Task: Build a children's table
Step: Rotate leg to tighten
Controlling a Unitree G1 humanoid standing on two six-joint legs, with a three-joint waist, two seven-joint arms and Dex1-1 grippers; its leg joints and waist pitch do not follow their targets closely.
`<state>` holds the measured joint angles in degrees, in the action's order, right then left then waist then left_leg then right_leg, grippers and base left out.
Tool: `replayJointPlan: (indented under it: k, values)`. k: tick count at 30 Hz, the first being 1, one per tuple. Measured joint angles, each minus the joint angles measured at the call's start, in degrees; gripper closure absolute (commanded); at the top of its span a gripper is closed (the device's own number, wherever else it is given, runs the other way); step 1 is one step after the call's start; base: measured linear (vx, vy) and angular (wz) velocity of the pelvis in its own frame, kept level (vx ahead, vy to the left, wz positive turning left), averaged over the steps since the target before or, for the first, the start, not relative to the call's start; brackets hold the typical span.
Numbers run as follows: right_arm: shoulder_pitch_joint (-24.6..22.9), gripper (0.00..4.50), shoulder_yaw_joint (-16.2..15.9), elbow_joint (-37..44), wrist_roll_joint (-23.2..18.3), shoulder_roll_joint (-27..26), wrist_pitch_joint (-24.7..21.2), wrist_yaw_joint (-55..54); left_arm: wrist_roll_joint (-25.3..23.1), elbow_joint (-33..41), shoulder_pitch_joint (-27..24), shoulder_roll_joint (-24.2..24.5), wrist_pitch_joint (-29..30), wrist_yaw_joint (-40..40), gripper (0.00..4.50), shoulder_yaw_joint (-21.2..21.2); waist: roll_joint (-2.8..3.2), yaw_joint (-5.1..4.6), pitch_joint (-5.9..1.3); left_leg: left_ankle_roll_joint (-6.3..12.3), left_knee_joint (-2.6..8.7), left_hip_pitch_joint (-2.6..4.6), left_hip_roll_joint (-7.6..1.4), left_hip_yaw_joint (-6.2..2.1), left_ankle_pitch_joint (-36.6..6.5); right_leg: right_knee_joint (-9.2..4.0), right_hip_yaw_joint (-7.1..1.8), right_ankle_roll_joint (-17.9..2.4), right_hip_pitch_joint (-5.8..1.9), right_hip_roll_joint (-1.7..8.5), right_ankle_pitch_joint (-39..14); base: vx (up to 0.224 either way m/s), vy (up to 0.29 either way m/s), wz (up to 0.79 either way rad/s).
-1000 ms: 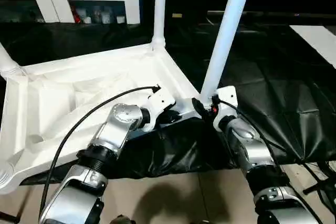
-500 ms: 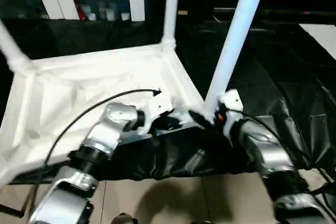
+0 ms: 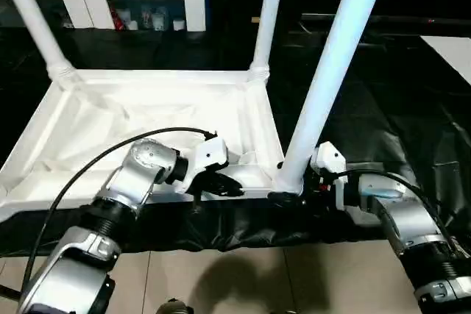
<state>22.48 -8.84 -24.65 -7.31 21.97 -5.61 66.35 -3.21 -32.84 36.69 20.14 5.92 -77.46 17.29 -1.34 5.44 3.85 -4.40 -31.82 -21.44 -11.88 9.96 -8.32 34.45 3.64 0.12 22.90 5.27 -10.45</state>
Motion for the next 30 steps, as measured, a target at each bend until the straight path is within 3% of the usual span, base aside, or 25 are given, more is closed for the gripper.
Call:
replayJointPlan:
  k: [7,14,19,24,29,30]
  values:
    - [0.0,1.55,0.0,0.2,-0.1,0.2,-0.5,0.3,0.0,-0.6,0.3,0.0,-0.2,-1.0,4.5,0.0,0.0,0.28,0.0,0.0,0.0,0.01,0.0,0.0,0.0,0.01,0.0,0.0,0.0,0.0,0.0,0.0,0.0,0.0]
    - [-1.1,1.77,1.7,0.5,-0.3,-1.8,-1.2,-2.7,0.0,-0.8,0.1,-0.2,0.1,0.9,4.5,-0.7,0.0,0.29,0.0,0.0,-0.03,0.07,-0.02,-0.01,0.0,0.06,0.0,0.0,-0.01,0.0,0.0,0.0,0.0,0.0]
    - [0.6,1.8,6.5,-5.4,1.8,-11.0,1.3,-23.2,-2.1,-2.1,0.1,-4.0,2.9,13.0,4.5,-3.4,-0.14,-0.68,-0.07,-0.04,-0.06,0.3,0.02,-0.01,0.0,0.05,-0.03,0.1,-0.04,0.04,-0.1,0.0,0.0,0.0]
    - [5.0,1.8,10.7,-11.3,3.2,-16.7,1.5,-40.1,-3.3,-2.6,0.4,-9.9,5.6,23.8,4.5,-4.4,-0.15,-1.26,-0.06,-0.05,-0.07,0.25,0.04,0.01,0.0,-0.32,-0.03,0.1,0.0,0.04,0.0,0.0,0.0,0.0]
    - [7.0,1.8,12.4,-14.4,4.0,-19.0,3.8,-46.7,-4.4,-2.6,1.0,-12.3,6.7,28.1,4.5,-4.5,-0.11,-1.05,-0.08,-0.03,0.08,0.23,0.06,0.06,0.0,-0.31,-0.06,-0.2,0.01,0.04,0.2,0.0,0.0,0.0]
    - [7.0,1.11,12.5,-14.5,4.0,-19.0,4.3,-46.7,-4.5,-2.4,1.0,-12.3,6.7,27.9,4.5,-4.5,-0.11,-0.93,-0.08,-0.03,0.14,0.19,0.06,0.06,0.0,-0.31,-0.05,-0.2,0.05,0.02,0.2,0.0,0.0,0.0]
